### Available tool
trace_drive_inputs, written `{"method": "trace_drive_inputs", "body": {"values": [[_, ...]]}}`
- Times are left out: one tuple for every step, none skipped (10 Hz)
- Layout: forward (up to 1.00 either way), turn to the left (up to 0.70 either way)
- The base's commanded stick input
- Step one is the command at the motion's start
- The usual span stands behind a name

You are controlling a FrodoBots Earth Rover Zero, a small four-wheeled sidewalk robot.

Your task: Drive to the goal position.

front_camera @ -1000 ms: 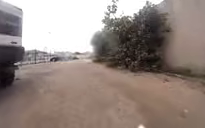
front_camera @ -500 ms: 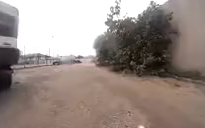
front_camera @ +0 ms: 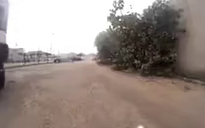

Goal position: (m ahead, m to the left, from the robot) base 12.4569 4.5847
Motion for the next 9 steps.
{"method": "trace_drive_inputs", "body": {"values": [[0.50, 0.00], [0.50, 0.00], [0.50, 0.00], [0.50, 0.00], [0.50, 0.00], [0.50, 0.00], [0.50, 0.09], [0.50, 0.50], [0.50, 0.48]]}}
